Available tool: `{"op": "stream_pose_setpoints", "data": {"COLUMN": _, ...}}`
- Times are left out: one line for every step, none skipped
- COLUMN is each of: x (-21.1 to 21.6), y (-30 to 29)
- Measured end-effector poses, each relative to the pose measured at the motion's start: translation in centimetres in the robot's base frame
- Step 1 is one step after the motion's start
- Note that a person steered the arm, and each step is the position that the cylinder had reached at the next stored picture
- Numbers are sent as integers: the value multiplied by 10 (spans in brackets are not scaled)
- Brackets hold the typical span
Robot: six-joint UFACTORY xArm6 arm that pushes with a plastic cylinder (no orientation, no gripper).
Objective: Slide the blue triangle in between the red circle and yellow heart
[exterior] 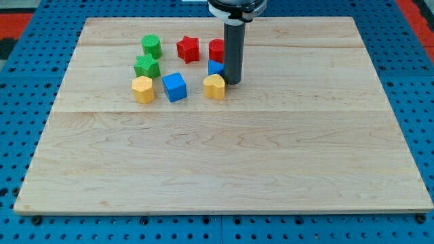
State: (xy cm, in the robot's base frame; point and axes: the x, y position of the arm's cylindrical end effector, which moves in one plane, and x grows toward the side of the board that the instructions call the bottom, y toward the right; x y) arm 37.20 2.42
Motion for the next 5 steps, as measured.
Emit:
{"op": "stream_pose_setpoints", "data": {"x": 0, "y": 0}}
{"op": "stream_pose_setpoints", "data": {"x": 0, "y": 0}}
{"op": "stream_pose_setpoints", "data": {"x": 4, "y": 0}}
{"op": "stream_pose_setpoints", "data": {"x": 34, "y": 0}}
{"op": "stream_pose_setpoints", "data": {"x": 32, "y": -17}}
